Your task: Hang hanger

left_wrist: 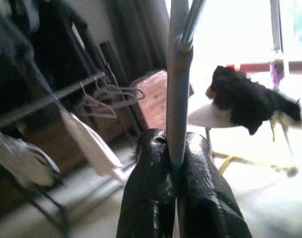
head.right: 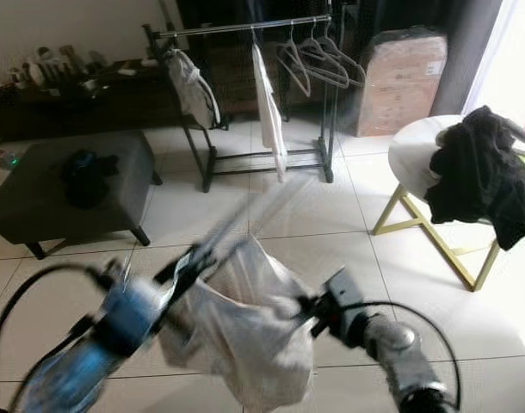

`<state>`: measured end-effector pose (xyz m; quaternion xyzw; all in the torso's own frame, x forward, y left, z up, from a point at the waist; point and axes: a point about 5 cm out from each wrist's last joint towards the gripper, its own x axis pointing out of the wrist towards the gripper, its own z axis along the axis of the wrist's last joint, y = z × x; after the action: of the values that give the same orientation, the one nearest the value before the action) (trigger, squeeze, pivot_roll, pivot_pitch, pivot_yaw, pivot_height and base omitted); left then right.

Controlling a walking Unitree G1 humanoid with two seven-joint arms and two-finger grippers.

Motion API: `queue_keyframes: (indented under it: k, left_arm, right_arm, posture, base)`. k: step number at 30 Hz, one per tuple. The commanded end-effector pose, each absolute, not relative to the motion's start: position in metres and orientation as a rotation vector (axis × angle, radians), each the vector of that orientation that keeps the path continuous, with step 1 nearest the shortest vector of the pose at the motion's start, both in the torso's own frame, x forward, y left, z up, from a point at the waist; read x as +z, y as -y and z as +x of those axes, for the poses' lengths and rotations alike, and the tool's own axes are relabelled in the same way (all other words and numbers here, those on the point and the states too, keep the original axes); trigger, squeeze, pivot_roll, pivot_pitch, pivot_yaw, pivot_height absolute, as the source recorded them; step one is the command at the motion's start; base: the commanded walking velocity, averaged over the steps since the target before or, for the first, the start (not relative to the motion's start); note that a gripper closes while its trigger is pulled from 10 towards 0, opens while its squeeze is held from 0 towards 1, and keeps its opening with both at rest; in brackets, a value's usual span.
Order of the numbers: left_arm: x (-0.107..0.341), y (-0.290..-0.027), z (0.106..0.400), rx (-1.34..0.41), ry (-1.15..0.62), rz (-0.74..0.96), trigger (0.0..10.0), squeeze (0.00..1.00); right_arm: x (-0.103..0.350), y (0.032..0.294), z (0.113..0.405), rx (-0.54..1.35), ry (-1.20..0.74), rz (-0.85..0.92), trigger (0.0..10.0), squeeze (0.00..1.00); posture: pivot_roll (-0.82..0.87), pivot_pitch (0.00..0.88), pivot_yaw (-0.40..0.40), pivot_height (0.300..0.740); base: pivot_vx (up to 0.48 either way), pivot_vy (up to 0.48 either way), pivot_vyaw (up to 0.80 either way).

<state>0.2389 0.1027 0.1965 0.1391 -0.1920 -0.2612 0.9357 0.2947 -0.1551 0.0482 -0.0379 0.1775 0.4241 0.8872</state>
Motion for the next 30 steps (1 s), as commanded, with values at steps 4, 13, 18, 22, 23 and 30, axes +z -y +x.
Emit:
queue_keyframes:
  k: [4,13,18,22,23,30]
  left_arm:
    - [0.186,-0.076,0.243,-0.654,0.254,0.044,10.0,0.0]
    - [0.191,-0.084,0.271,-0.421,0.26,0.155,10.0,0.0]
    - [0.189,-0.105,0.285,-0.24,0.217,0.213,10.0,0.0]
    - [0.171,-0.129,0.292,-0.143,0.092,0.338,10.0,0.0]
    - [0.171,-0.129,0.292,-0.143,0.092,0.338,10.0,0.0]
    - [0.113,-0.169,0.281,-0.104,-0.273,0.431,10.0,0.0]
  right_arm:
    - [0.067,0.142,0.295,0.954,-0.287,-0.091,0.0,0.0]
    - [0.089,0.114,0.282,1.108,-0.22,-0.128,0.0,0.0]
    - [0.084,0.123,0.287,0.999,-0.244,-0.134,0.0,0.0]
    - [0.076,0.14,0.291,0.817,-0.268,-0.102,0.0,0.0]
    - [0.076,0.14,0.291,0.817,-0.268,-0.102,0.0,0.0]
    - [0.085,0.168,0.303,0.431,-0.137,0.209,0.0,0.0]
  posture:
    - [-0.05,0.134,0.071,0.74]
    - [-0.06,0.134,0.07,0.74]
    - [-0.06,0.133,0.065,0.74]
    - [-0.05,0.129,0.063,0.74]
    - [-0.05,0.129,0.063,0.74]
    - [-0.05,0.126,0.062,0.74]
  base:
    - [0.0,0.0,0.0]
    - [0.0,0.0,0.0]
    - [0.0,0.0,0.0]
    - [0.0,0.0,0.0]
    - [0.0,0.0,0.0]
    - [0.0,0.0,0.0]
